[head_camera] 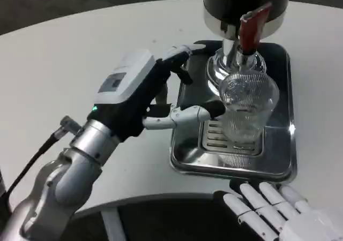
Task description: Grasp the cup under the faucet to collect the drink, then remove the cup.
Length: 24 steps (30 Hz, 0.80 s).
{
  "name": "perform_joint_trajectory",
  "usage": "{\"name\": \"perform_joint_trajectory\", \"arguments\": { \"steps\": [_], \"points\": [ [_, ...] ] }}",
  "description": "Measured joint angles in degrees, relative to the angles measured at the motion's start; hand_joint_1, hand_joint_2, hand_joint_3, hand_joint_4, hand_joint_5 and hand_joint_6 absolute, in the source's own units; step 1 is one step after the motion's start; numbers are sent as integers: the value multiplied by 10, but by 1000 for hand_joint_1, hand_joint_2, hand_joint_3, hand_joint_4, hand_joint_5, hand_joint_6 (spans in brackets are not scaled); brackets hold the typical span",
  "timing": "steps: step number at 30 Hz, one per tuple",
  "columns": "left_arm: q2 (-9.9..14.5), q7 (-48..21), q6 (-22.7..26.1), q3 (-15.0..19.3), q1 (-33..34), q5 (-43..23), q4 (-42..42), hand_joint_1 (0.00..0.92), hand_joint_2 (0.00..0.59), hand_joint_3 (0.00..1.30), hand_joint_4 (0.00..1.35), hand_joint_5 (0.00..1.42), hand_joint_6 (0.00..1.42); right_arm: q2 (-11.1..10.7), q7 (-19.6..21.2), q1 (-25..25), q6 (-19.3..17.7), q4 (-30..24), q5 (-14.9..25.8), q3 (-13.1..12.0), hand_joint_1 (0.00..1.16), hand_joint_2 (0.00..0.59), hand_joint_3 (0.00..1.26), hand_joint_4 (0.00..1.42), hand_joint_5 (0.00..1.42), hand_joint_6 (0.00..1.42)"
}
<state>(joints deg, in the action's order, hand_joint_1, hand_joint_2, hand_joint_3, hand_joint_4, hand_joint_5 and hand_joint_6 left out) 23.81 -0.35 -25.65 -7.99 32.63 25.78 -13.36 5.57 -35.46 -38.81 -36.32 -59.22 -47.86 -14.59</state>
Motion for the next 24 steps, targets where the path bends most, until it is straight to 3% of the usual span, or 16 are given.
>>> {"name": "perform_joint_trajectory", "arguments": {
  "steps": [6,10,13,14,18,24],
  "points": [
    [19,-23,1,56,-63,-71,78,105,101,417,371,542,981,0,0,0,7,0,-4,6,521,448,73,0,0,1],
    [30,-58,1,96,-80,-155,118,44,106,429,400,485,760,0,0,0,13,0,-9,14,521,448,73,0,0,1],
    [36,-97,4,112,-79,-220,143,10,105,404,408,461,679,0,0,0,16,0,-23,21,521,448,73,0,0,1],
    [38,-107,7,113,-78,-235,149,2,102,384,385,421,586,0,0,0,16,0,-24,22,521,448,73,1,0,1],
    [46,-178,56,115,-57,-331,178,0,107,310,300,361,446,0,0,0,22,0,-31,36,522,448,74,1,0,1],
    [50,-281,191,114,16,-464,200,0,109,242,221,310,368,0,0,0,28,0,-46,46,522,452,74,2,0,1]
  ]
}}
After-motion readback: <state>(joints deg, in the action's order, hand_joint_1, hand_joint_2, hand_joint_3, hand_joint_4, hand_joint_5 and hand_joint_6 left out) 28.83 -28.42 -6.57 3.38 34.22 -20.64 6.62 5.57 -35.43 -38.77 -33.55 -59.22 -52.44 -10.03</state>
